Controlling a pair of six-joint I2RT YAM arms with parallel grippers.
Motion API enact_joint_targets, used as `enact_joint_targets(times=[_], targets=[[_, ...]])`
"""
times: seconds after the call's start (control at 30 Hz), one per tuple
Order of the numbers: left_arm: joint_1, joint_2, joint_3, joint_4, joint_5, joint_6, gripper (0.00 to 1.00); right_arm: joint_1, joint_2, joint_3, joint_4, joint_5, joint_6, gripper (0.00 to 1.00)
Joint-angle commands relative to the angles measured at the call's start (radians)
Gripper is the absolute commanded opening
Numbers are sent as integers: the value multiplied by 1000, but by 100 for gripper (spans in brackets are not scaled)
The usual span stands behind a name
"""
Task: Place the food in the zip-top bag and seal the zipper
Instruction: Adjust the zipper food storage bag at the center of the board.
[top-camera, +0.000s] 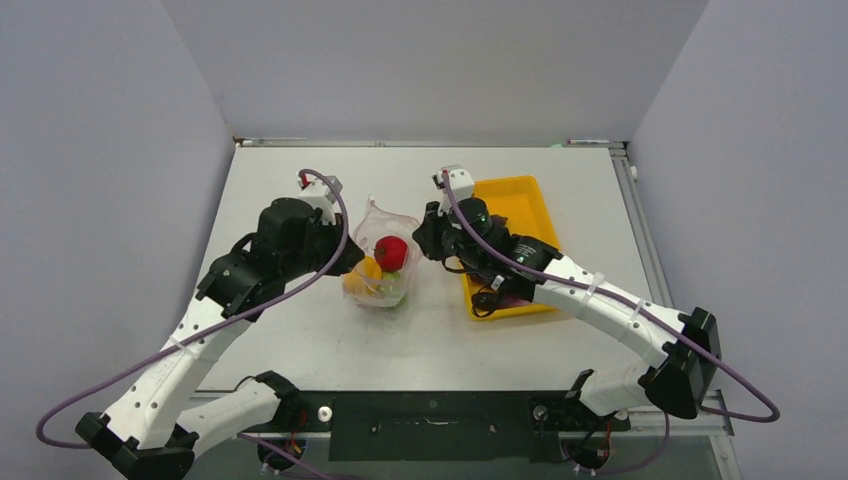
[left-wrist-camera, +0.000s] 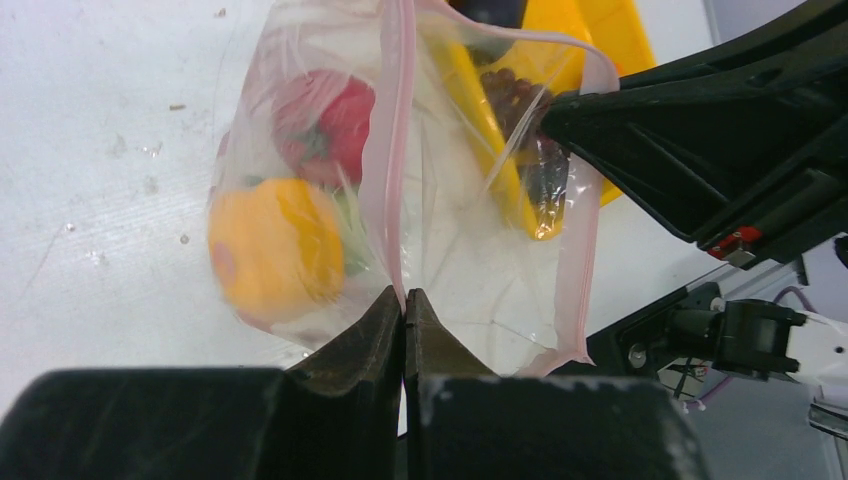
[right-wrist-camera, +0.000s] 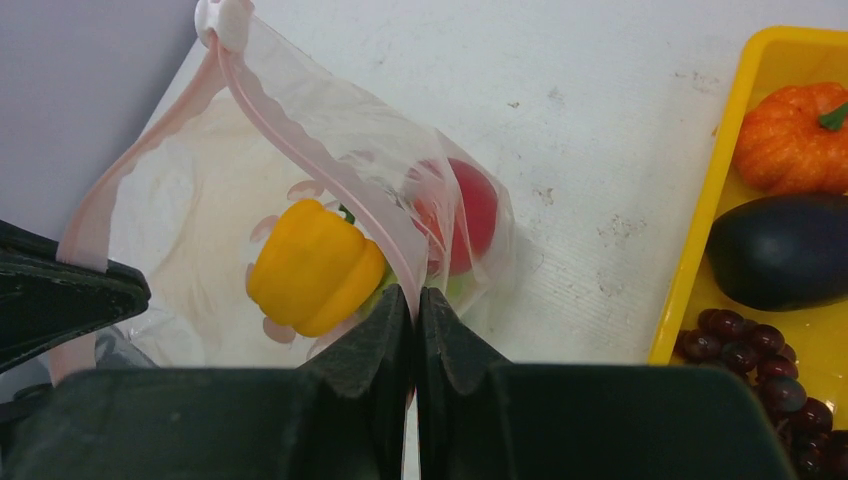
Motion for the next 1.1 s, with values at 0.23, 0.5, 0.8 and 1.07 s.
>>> enact_joint_targets(times=[0.23,0.5,0.8,1.07], targets=[[5,-113,-10,79,14,3,2,32,-64,-3,60,57,-41,5],[5,-59,-61,101,49,-1,0,26,-35,-11,46,81,-35,5],[5,-138,157,95,93,19,0,80,-91,165,-14,112,-78,5],[5,-174,-25,124,17,-3,0,82,-54,25,33,150,-66,5]])
